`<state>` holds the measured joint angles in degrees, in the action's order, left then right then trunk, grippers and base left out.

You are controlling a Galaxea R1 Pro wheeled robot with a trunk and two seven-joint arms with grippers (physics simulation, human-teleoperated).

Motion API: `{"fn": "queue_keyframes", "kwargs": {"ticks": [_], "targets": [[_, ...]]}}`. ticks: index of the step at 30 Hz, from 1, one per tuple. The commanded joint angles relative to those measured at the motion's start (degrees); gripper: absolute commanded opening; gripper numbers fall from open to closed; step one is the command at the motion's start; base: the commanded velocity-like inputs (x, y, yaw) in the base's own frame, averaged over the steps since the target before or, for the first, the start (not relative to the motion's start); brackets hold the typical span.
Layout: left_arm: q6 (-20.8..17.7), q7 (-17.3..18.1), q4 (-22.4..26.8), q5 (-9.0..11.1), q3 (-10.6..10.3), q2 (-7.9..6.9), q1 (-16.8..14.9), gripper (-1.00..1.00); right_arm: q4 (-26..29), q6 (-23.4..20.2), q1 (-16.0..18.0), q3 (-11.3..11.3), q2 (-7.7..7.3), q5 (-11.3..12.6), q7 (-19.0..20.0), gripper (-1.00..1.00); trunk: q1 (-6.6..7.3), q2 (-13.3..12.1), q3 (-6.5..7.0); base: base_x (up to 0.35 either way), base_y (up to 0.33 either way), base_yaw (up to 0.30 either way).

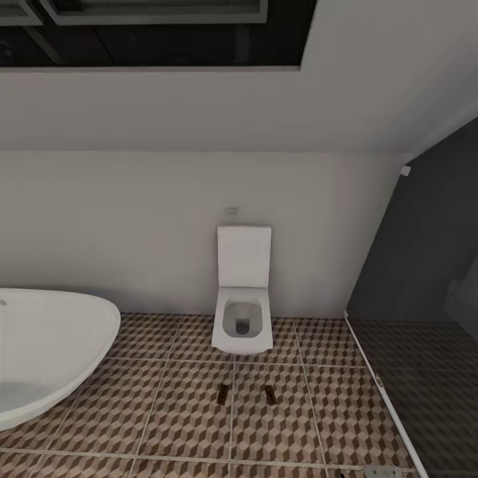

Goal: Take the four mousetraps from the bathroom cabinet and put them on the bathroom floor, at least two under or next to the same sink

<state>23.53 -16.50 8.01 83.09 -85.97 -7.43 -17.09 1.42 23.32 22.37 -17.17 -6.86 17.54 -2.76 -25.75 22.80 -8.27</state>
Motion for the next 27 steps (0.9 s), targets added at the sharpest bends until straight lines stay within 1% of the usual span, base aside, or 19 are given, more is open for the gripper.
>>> {"fn": "queue_keyframes", "kwargs": {"ticks": [1,16,27], "targets": [[0.1,-0.6,0.2,0.2,-0.5,-0.07,-0.1,1.00,0.0,0.1,0.0,-0.5,0.00,0.3,-0.2,1.00,-0.03,0.1,-0.10,0.000,0.000,0.000],[0.2,-0.5,0.2,0.2,-0.5,-0.10,-0.1,1.00,0.0,0.1,0.0,-0.5,0.00,0.3,-0.2,1.00,-0.03,0.1,-0.03,0.000,0.000,-0.008],[0.2,-0.6,0.2,0.2,-0.5,-0.10,-0.1,1.00,0.0,0.1,0.0,-0.5,0.00,0.3,-0.2,1.00,-0.03,0.1,0.22,0.000,0.000,-0.152]]}}
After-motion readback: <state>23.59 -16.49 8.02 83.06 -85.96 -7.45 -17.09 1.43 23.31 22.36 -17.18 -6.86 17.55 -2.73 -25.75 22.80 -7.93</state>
